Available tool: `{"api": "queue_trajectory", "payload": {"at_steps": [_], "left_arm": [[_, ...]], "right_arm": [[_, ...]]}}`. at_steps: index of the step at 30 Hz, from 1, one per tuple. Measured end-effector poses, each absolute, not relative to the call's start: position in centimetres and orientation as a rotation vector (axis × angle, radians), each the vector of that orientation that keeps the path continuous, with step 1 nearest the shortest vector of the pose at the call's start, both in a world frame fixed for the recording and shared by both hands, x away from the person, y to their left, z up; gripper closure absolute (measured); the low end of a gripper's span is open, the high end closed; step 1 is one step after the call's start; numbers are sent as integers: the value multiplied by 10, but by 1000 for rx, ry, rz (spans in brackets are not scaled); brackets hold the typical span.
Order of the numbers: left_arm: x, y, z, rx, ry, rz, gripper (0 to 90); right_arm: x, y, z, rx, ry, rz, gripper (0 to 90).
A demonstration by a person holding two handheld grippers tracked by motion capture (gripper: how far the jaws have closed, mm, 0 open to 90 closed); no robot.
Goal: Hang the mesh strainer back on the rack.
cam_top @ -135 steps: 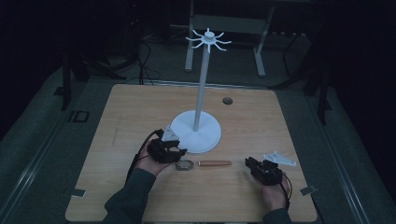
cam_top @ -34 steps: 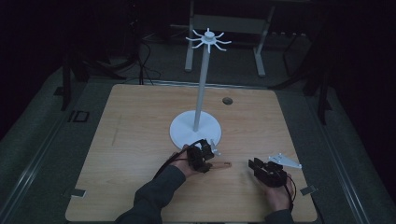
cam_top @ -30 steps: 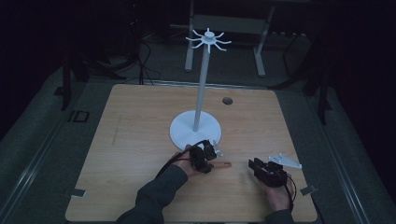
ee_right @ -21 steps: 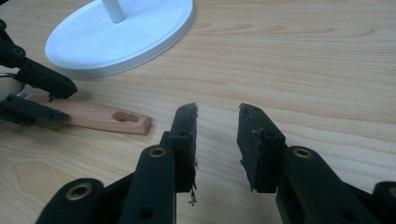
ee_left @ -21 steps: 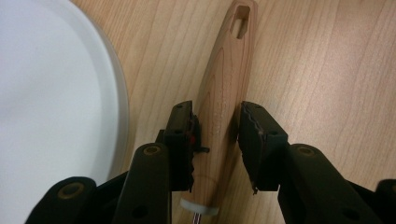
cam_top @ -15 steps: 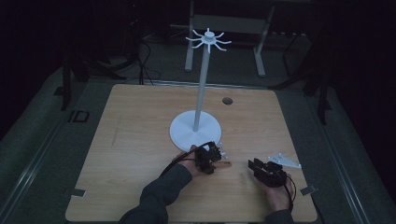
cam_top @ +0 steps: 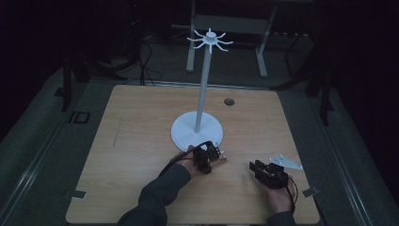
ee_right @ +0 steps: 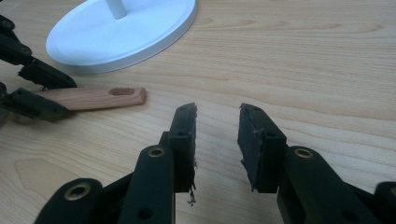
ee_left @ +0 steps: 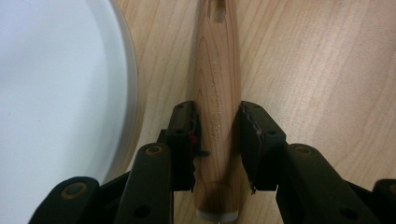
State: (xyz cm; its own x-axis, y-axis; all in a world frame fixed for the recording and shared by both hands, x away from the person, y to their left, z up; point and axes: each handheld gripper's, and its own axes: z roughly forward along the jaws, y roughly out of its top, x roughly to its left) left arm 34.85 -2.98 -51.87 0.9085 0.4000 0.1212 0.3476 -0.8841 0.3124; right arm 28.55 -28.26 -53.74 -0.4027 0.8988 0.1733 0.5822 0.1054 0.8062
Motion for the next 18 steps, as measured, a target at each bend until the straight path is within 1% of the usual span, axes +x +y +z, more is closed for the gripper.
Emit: {"api": "queue_trajectory", "payload": {"at_steps": [11, 18], "left_arm": [[360, -34, -519, 2814, 632, 209, 660], [367, -31, -520, 2785, 713, 141, 655]], "right_arm": [[286, -283, -539, 1449, 2042, 1192, 660], [286, -282, -539, 1445, 2050, 1185, 657]]}}
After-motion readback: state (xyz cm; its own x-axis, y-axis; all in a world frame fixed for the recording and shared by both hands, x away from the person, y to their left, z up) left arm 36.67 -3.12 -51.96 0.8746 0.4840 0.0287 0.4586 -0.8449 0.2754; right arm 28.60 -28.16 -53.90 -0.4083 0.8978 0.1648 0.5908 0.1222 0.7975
